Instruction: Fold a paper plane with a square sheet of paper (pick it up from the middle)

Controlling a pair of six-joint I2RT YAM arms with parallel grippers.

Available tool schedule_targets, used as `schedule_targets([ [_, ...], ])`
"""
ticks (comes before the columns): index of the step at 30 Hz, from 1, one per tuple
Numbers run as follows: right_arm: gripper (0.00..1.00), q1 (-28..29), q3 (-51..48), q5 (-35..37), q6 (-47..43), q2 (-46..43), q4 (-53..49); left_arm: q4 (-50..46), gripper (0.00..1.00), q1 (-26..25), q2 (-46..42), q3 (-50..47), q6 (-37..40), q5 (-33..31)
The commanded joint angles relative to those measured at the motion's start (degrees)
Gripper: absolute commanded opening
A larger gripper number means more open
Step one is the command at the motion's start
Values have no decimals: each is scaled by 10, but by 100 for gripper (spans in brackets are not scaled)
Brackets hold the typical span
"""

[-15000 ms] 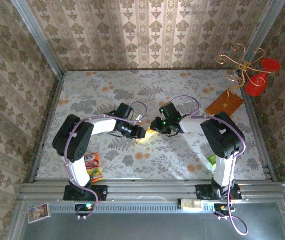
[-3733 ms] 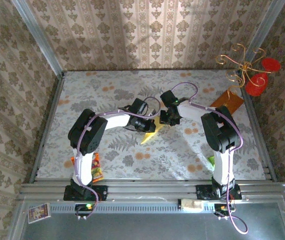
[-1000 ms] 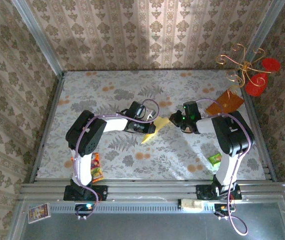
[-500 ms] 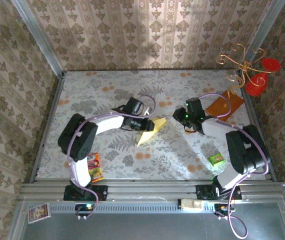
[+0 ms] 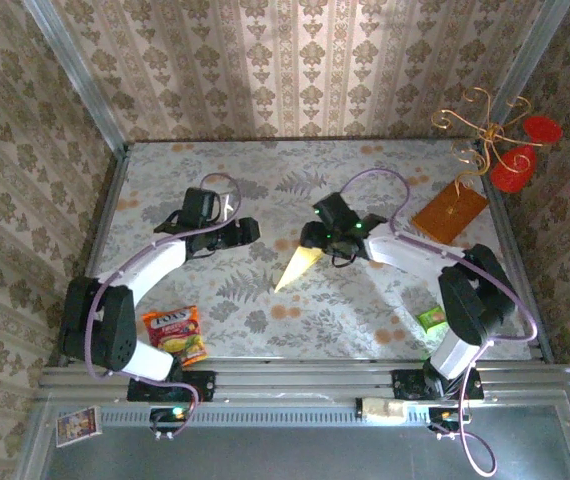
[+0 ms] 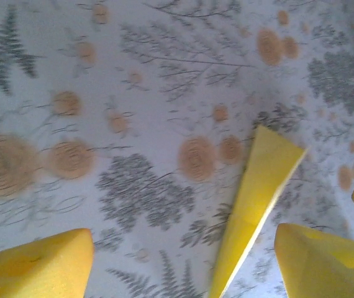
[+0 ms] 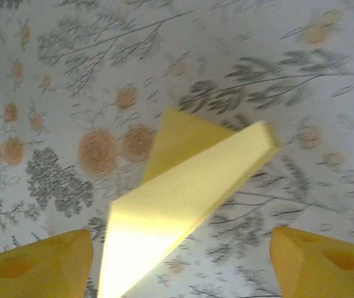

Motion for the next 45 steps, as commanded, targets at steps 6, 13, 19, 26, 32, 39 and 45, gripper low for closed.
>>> schedule_targets([
  [6,89,47,91,85,24,94,-120,-27,91,25,-34,-32,16,-42],
  [13,89,47,130,72,25,143,-144,-34,100,25,-21,-32,19,-67],
  [19,82,47,124,95,52,135,-163,-31,100,25,-13,-32,19,-62],
  [26,71,47,94,115,78,99,-159,-26,100,25,-3,-34,16,-58],
  [32,56,46,67,117,100,88,-148,-13,100,25,19,-39,9,-55],
  [39,39,44,38,123,131,75,-129,-11,100,25,31,-40,11,-59],
  [45,27,37,19,124,145,63,-100,-10,100,25,36,-41,11,-60],
])
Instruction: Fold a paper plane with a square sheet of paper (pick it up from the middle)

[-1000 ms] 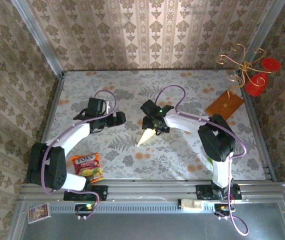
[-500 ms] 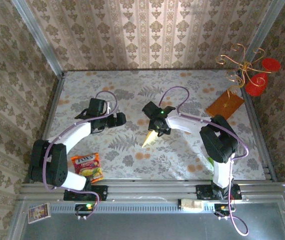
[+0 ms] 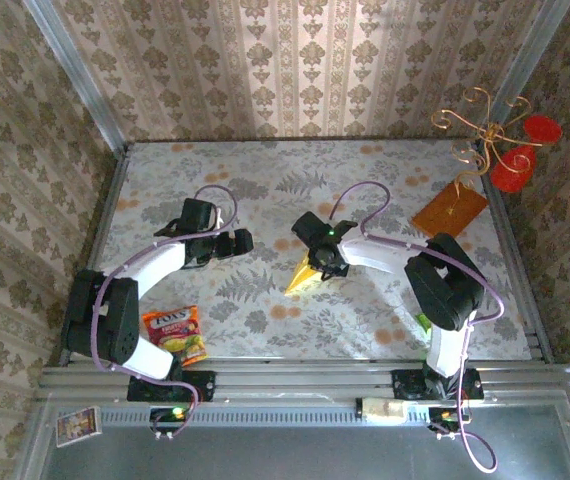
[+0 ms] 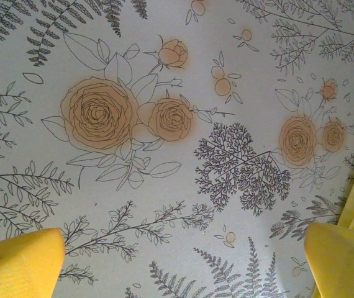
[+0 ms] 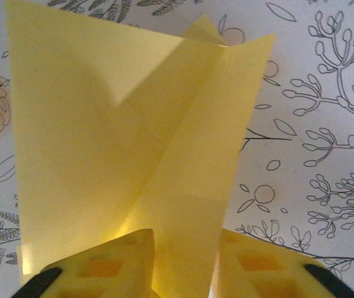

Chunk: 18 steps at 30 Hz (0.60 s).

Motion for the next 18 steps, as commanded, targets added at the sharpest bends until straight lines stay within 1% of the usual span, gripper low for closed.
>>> schedule_targets([
  [1,24,-7,-6,25,23,-21,16,2,100,4,10,-6,1,-5],
  [6,18,-10,-13,25,25,-27,19,1,100,4,9,-6,1,-5],
  [7,16,-11,-15,24,24,-29,36,1,100,4,9,-6,1,-5],
  [10,13,-12,-18,25,21,-34,42,1,100,4,12,-5,1,-4],
  [14,8,-14,-2,20,-18,-39,44,4,100,4,12,-5,1,3],
  [18,3,-15,32,6,-70,-45,43,36,100,4,-3,-21,-2,11],
])
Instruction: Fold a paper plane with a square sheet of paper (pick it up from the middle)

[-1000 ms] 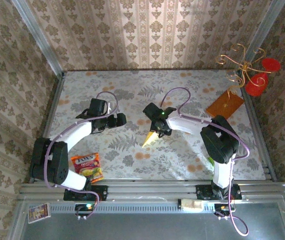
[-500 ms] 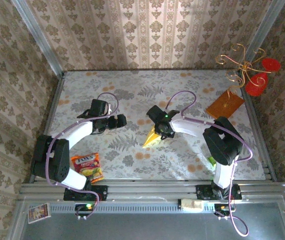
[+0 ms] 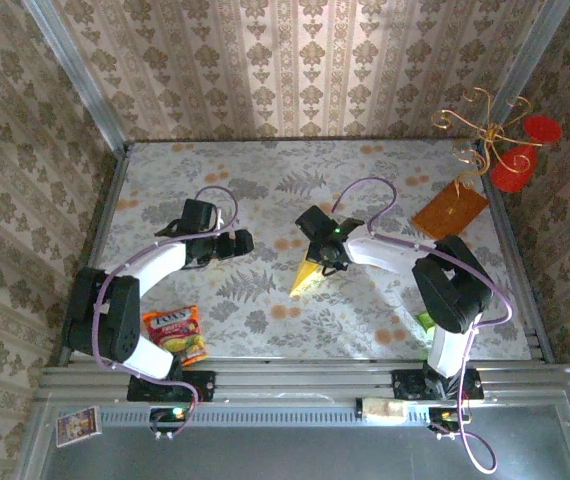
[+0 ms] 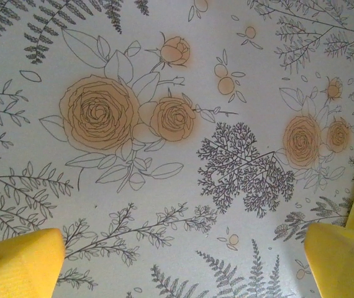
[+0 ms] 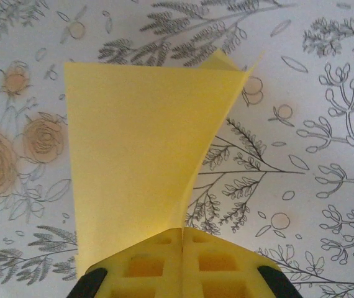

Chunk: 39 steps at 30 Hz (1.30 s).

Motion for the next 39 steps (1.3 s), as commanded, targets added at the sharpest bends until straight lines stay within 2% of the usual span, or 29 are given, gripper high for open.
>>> schedule_targets([
  [1,2,-3,41,-2,-61,-24,4,31,100,4,-16,-19,-4,9],
  [6,0,-2,65,-57,-133,-39,34,41,99,6,-36,-23,-17,-10],
  [11,0,-4,68,-180,-192,-42,111,51,99,6,-103,-42,-41,-31],
  [17,0,-22,47,-294,-146,-16,213,45,99,6,-187,-54,-53,-58],
  [22,0,-42,-2,-375,-85,24,314,40,100,3,-187,-53,-52,-40],
  [28,0,-61,-54,-405,-52,53,372,51,100,-20,-143,-44,-52,-16],
  [39,0,-111,-162,-416,-35,36,442,66,100,-52,-32,-21,-88,71],
])
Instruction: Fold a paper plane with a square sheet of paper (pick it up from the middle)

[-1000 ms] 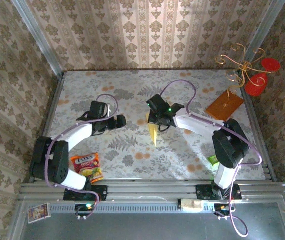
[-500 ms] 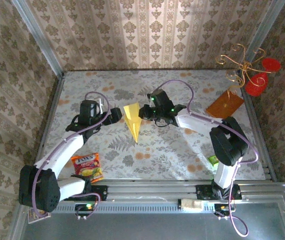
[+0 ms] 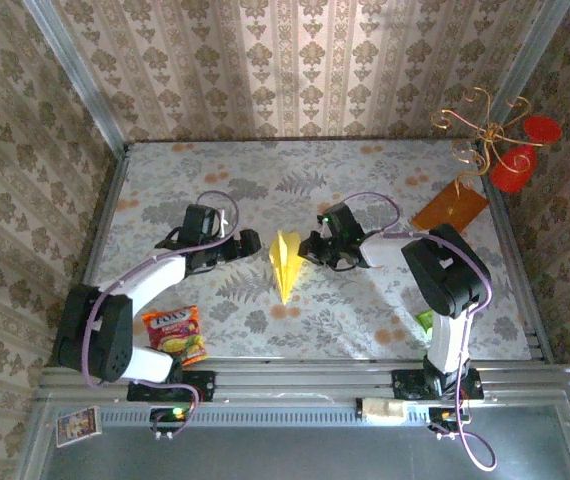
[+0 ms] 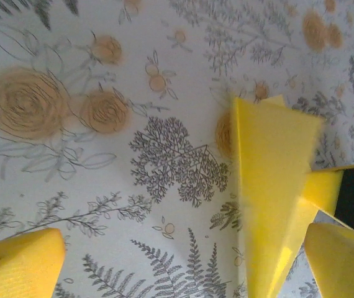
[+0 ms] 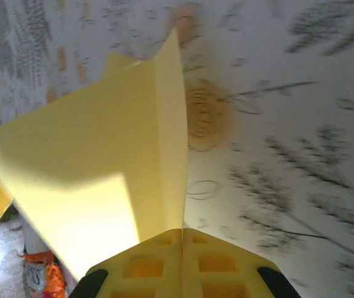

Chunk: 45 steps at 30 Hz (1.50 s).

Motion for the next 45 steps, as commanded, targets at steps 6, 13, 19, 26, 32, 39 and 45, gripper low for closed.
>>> schedule_targets([
  [6,0,-16,-28,-21,13,-23,44,7,97,-62,69,44,-21,47],
  [13,0,-16,-27,-25,15,-22,49,17,87,-91,120,71,-29,48],
  [19,0,-16,-25,-26,14,-19,47,-9,76,-95,159,104,-7,46],
  [26,0,-16,-25,-26,15,-22,45,-33,64,-96,178,128,7,38],
  [32,0,-15,-23,-26,15,-21,46,-61,45,-97,195,153,4,25],
  [39,0,-15,-21,-24,15,-20,44,-78,29,-102,208,171,6,21],
  [45,0,-15,-21,-20,13,-22,40,-93,19,-102,204,176,8,3],
])
